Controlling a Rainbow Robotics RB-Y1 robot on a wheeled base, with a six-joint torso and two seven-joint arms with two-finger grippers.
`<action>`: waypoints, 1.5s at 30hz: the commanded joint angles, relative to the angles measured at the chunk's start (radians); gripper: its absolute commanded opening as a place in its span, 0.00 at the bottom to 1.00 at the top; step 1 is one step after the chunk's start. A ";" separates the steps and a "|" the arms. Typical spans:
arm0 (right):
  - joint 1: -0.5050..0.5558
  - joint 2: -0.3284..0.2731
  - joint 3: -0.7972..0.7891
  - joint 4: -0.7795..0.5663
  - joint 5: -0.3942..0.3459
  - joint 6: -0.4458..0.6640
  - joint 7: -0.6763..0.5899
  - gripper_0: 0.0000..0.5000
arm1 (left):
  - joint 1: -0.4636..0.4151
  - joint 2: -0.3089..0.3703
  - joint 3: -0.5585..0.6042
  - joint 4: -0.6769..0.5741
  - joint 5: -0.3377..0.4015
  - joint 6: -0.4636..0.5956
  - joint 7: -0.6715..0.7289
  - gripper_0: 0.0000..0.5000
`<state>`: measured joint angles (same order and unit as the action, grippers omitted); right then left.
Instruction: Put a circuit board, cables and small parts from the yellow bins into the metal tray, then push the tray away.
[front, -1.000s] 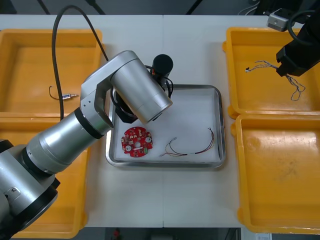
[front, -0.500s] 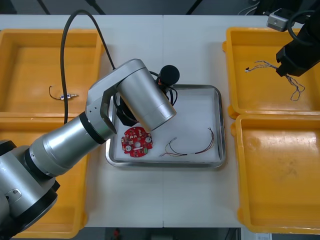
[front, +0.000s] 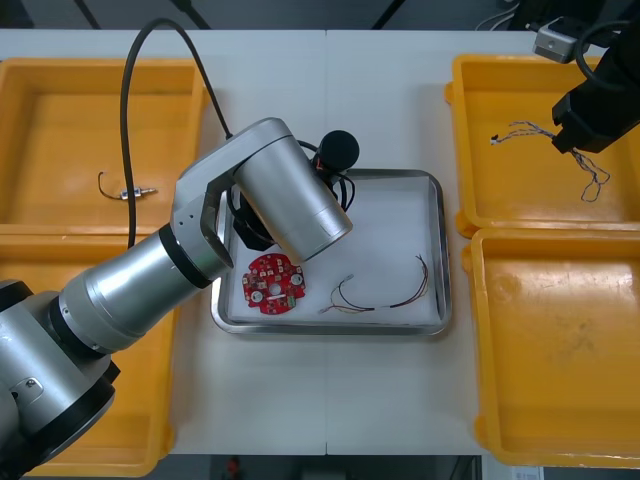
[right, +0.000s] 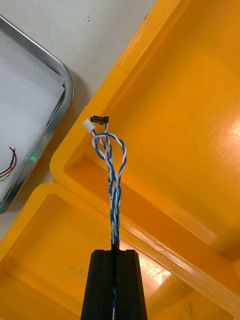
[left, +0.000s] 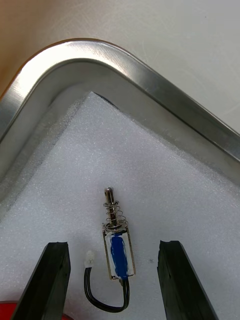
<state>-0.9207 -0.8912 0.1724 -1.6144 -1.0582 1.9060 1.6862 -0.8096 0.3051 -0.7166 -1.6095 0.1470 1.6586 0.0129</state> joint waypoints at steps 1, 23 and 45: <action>0.000 -0.043 -0.037 -0.033 -0.008 0.005 0.033 0.00 | 0.003 -0.001 -0.004 -0.078 -0.021 0.050 -0.044 1.00; 0.002 0.018 -0.034 -0.130 -0.054 0.007 0.029 0.00 | -0.046 0.201 0.352 -0.426 0.236 0.261 -0.353 1.00; 0.002 0.077 0.191 -0.323 -0.066 -0.186 0.058 0.00 | -0.046 0.442 0.529 -0.326 0.467 0.261 -0.735 1.00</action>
<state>-0.9153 -0.8335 0.3167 -1.9000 -1.1146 1.7620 1.6872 -0.8123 0.6968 -0.2241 -1.9632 0.6068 1.9127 -0.6040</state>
